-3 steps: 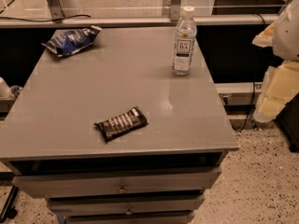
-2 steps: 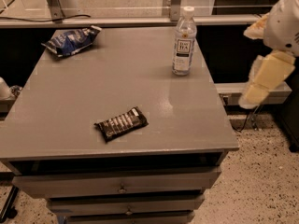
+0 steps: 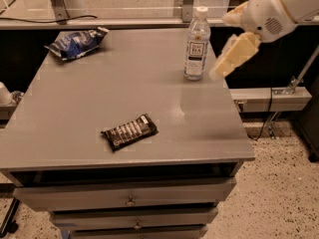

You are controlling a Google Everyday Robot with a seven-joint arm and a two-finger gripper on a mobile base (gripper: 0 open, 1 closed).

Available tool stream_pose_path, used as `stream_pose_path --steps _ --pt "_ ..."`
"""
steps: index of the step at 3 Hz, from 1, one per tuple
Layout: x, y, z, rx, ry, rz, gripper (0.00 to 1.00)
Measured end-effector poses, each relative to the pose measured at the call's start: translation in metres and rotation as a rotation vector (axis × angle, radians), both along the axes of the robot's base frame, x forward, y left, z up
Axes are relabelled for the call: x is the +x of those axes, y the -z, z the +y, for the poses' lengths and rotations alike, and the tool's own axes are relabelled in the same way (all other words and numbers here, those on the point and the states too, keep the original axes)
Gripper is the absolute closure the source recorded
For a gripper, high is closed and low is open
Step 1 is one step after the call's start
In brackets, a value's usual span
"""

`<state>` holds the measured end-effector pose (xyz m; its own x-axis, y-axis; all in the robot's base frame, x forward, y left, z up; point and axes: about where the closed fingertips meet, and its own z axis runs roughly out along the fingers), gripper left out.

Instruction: Knock blue plastic bottle over

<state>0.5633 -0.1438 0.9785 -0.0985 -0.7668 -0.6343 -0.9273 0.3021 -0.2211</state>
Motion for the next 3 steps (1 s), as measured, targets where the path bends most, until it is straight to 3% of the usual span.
stream_pose_path --steps 1,2,3 --pt "0.039 0.014 0.022 0.132 0.006 -0.023 0.0" --pt "0.048 0.016 0.024 0.149 0.018 -0.036 0.0" --pt "0.036 0.016 0.027 0.131 -0.025 -0.037 0.0"
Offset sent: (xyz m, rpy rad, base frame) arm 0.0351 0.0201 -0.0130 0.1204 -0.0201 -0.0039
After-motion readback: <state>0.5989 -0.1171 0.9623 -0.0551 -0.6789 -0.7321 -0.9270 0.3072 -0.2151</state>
